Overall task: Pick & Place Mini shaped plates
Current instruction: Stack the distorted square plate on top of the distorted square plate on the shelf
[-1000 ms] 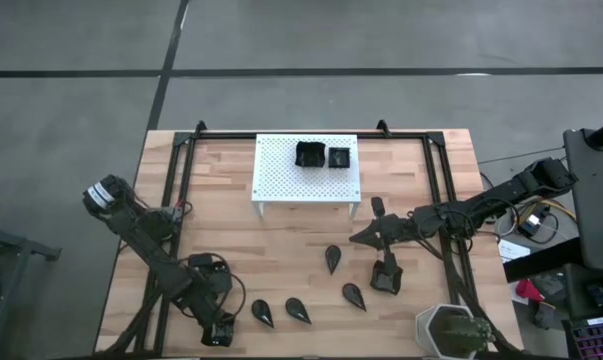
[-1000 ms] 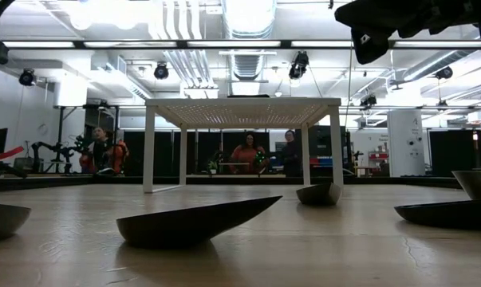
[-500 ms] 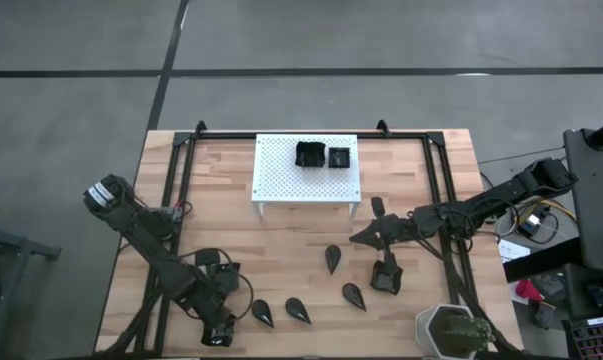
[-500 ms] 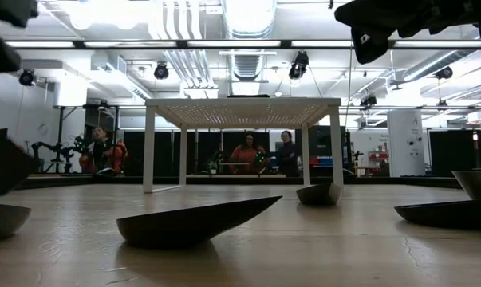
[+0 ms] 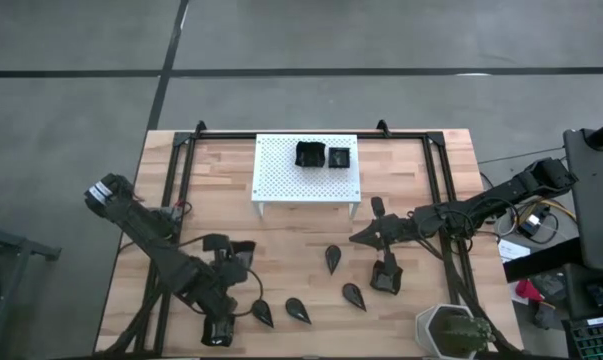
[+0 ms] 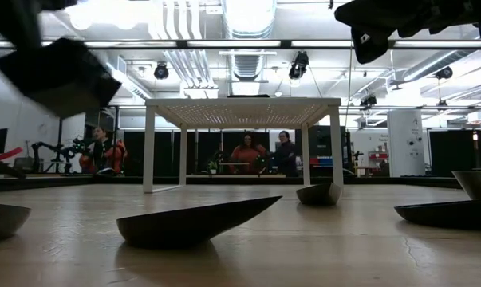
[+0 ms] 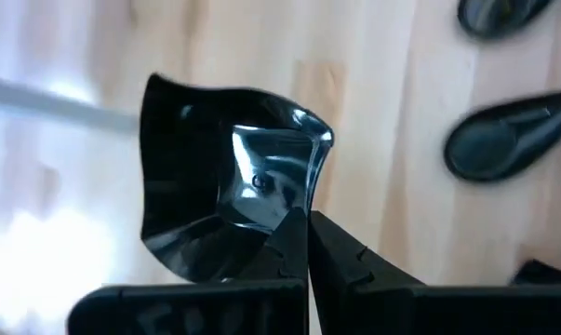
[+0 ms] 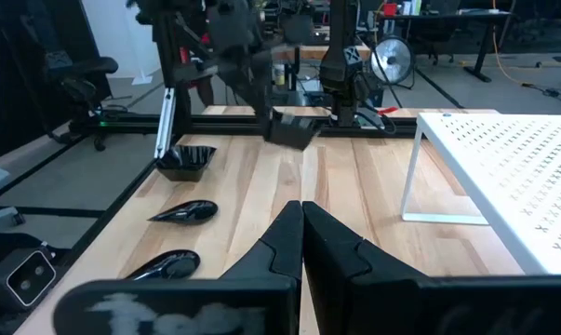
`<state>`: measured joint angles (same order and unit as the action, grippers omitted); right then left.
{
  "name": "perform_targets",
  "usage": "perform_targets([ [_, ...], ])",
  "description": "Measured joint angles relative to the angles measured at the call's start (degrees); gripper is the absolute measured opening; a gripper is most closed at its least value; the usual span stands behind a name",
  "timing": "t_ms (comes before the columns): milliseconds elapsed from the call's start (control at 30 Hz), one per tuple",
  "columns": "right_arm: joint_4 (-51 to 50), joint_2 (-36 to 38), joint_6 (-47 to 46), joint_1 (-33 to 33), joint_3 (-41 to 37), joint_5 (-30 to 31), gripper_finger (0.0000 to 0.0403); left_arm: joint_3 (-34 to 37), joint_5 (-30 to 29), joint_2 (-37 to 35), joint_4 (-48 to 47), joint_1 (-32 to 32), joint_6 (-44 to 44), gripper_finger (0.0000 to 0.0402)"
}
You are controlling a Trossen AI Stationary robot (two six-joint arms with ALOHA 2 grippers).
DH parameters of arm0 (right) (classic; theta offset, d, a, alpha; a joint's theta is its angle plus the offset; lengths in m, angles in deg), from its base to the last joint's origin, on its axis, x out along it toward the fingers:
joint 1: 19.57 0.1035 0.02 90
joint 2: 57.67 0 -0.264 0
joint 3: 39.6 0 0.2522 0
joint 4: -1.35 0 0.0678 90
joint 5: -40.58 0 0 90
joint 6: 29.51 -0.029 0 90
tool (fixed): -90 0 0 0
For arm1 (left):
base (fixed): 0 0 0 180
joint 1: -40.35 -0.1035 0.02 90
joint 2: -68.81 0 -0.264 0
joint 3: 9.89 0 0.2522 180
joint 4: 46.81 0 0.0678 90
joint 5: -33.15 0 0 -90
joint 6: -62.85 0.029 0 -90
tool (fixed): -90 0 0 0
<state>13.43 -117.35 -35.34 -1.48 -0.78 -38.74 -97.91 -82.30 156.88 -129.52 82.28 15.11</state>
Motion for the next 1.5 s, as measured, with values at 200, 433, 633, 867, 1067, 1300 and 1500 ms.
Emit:
perform_targets([
  [200,0.00,0.00,-0.01,0.00,0.00,0.00,0.0008,-5.37,-3.85,-0.02,-2.01,-4.91,8.09,0.0000],
  [433,-0.02,0.00,0.03,0.00,0.00,0.00,0.0008,-8.94,-4.11,-0.02,-2.08,-11.51,19.80,0.0000],
  [633,-0.07,0.00,0.29,0.00,-0.06,0.00,0.0008,-12.46,-4.44,-0.02,-1.90,-17.78,26.91,0.0000],
  [867,-0.27,0.00,0.30,0.00,-0.11,0.00,0.0008,-16.32,-4.65,-0.02,-1.51,-23.83,35.67,0.0000],
  [1067,-0.33,0.00,0.49,0.00,-0.22,0.00,0.0008,-19.81,-4.64,-0.02,-1.51,-27.79,41.11,0.0000],
  [1300,-0.35,0.00,0.18,0.00,-0.69,1.30,0.0008,-23.30,-4.49,0.00,-1.39,-31.17,46.82,0.0000],
  [1500,-0.35,0.00,-0.03,0.00,-0.74,1.48,0.0008,-26.17,-4.49,0.01,-1.03,-33.57,50.77,0.0000],
])
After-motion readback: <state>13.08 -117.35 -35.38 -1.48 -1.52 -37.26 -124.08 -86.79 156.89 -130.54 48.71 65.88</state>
